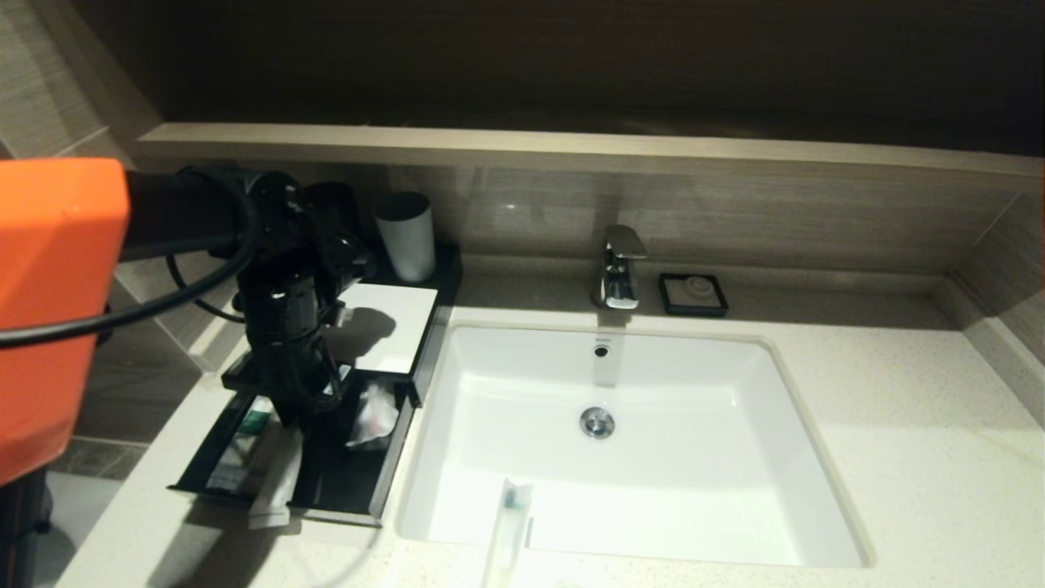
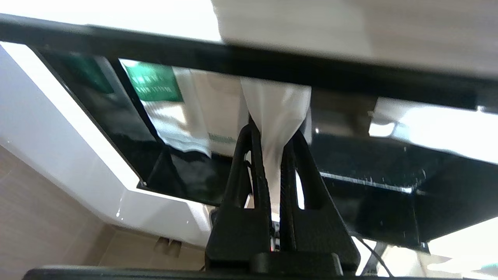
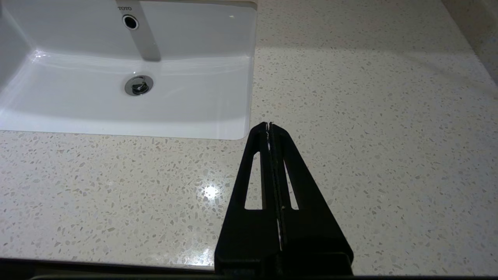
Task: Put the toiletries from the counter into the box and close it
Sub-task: Place the bathroom toiletry into the drawer
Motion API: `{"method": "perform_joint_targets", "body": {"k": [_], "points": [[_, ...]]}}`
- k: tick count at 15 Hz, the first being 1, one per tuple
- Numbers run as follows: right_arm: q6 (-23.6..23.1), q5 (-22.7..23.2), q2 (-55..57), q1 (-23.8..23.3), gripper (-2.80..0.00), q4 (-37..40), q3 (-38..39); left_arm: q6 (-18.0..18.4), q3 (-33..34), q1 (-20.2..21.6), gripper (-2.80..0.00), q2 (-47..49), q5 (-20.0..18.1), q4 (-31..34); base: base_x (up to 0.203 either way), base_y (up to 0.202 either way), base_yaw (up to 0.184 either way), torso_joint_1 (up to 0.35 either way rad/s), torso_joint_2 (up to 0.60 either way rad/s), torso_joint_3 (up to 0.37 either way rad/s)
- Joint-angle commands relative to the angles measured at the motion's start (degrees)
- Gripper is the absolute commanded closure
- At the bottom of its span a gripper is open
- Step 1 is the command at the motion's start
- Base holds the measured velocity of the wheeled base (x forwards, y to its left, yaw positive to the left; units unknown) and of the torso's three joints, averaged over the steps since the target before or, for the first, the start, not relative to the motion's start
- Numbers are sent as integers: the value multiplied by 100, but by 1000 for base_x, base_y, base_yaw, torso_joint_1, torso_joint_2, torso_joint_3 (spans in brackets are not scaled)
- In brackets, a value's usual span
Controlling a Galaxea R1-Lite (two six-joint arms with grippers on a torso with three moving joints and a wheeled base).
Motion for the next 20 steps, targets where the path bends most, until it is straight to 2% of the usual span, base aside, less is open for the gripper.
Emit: {"method": "perform_joint_targets", "body": {"k": [1, 20], "points": [[4, 0, -4, 1, 0, 0, 1, -3, 1, 11, 0, 19, 29, -63, 0, 0, 0, 0, 0, 0], [2, 0, -4, 9, 0, 0, 1, 24, 1, 19, 0, -78, 48, -221, 0, 0, 0, 0, 0, 0]]}}
